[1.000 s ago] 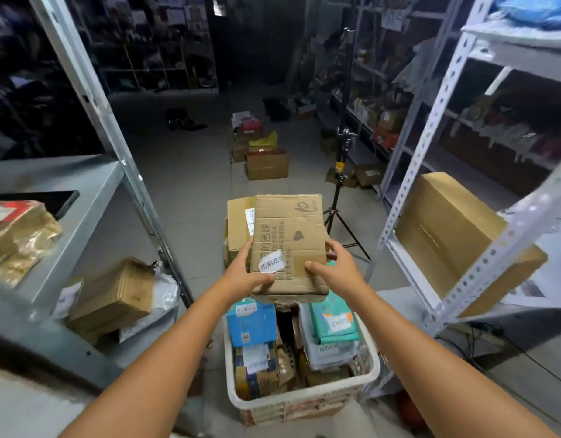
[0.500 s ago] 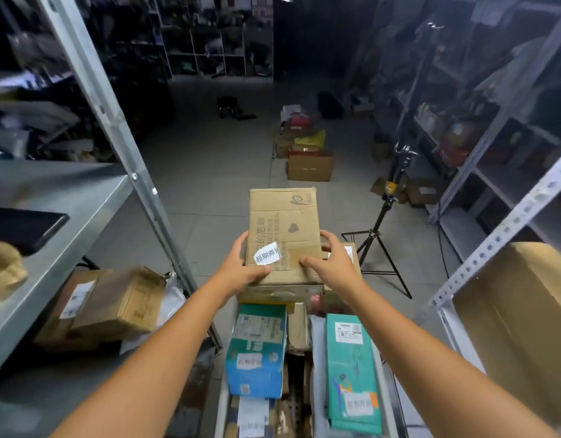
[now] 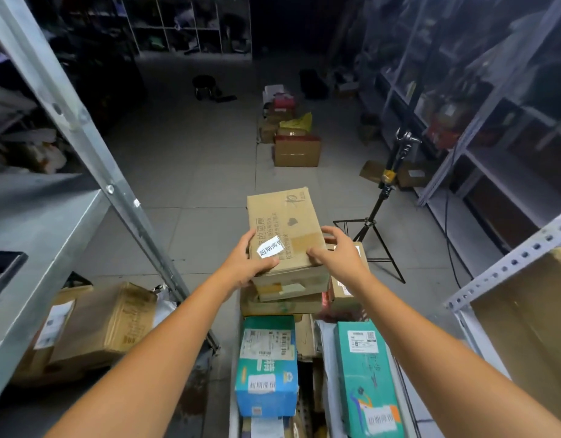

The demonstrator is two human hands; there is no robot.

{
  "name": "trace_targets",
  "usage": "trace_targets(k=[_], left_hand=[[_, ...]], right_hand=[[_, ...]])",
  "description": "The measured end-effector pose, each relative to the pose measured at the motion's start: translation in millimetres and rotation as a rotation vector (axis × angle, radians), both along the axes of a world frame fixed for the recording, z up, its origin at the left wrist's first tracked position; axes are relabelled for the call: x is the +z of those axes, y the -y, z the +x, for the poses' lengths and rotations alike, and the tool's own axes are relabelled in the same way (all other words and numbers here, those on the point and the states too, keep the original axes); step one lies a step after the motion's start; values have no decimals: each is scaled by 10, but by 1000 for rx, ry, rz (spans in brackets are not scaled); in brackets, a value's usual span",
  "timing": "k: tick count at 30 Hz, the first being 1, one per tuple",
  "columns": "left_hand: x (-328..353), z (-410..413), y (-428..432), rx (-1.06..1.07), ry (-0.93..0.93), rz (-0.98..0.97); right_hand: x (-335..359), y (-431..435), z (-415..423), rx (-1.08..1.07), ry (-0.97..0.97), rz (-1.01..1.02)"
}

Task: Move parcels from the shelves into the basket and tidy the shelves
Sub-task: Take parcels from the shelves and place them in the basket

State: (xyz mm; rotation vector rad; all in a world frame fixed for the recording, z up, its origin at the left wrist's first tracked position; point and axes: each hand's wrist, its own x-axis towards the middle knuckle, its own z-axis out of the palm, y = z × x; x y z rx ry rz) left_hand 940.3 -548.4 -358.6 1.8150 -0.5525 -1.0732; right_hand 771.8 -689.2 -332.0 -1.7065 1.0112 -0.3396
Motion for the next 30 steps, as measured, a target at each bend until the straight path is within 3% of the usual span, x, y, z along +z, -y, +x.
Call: trace_targets(k=[5, 12, 17, 24, 30], left_hand=[[71, 80, 2, -97, 115, 71], [325, 49, -23, -175, 560, 241], [602, -211, -42, -289, 786, 190], [932, -1188, 38, -491, 878, 60], [1017, -2643, -66, -670, 954, 33]], right_hand=[[89, -36, -25, 14, -87, -37], [334, -151, -275, 0, -218, -149], [531, -275, -736, -28, -345, -239], [778, -588, -1949, -165, -384, -281], [845, -1097, -3548, -299, -407, -275]])
